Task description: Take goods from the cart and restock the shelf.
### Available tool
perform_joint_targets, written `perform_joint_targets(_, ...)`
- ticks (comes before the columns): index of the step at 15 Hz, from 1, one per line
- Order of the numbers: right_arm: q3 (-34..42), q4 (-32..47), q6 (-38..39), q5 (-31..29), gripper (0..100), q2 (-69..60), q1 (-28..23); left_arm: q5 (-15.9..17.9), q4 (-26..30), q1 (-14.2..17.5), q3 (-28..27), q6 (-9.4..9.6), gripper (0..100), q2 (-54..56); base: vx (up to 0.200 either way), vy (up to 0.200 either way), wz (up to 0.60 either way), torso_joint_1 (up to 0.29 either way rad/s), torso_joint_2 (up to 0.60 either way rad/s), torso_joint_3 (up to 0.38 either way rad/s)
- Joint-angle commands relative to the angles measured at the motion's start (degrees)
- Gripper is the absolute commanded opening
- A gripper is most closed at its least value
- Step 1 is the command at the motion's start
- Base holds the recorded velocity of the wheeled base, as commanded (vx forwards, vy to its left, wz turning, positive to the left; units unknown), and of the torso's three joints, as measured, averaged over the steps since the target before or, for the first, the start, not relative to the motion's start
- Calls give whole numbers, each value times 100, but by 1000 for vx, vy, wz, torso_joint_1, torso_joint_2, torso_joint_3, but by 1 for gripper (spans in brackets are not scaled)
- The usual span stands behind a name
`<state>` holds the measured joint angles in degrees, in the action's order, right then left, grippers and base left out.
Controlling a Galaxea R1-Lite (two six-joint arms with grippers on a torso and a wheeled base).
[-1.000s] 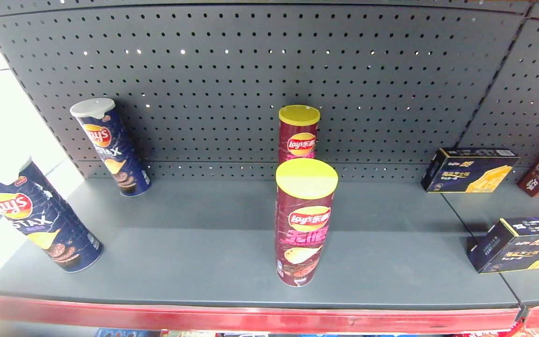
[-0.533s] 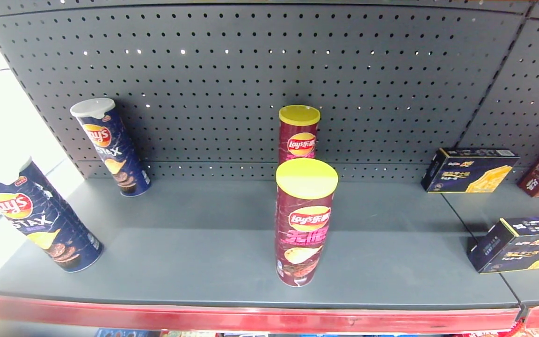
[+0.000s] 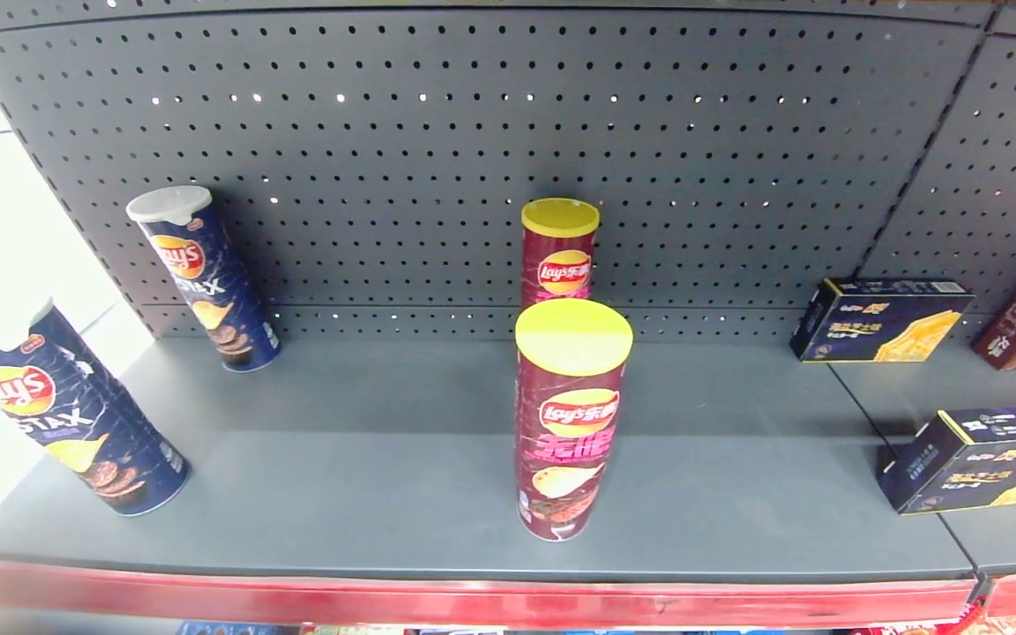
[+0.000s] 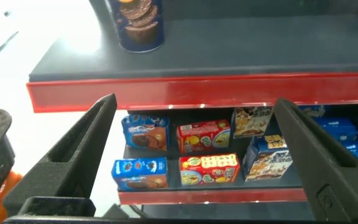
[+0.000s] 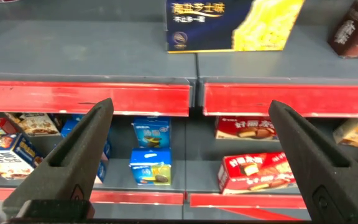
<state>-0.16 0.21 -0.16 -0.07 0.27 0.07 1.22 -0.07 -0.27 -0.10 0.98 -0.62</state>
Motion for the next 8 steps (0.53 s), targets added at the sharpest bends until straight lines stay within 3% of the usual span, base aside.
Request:
perform_joint_targets(1, -2, -3, -2, -1, 100, 8, 1, 1, -1, 0, 1, -1, 100, -8, 0, 0, 0, 0, 0, 0)
perform_joint_targets(8, 7, -3, -2, -1, 100, 8, 1, 1, -1, 0, 1, -1, 100, -8, 0, 0, 0, 0, 0, 0)
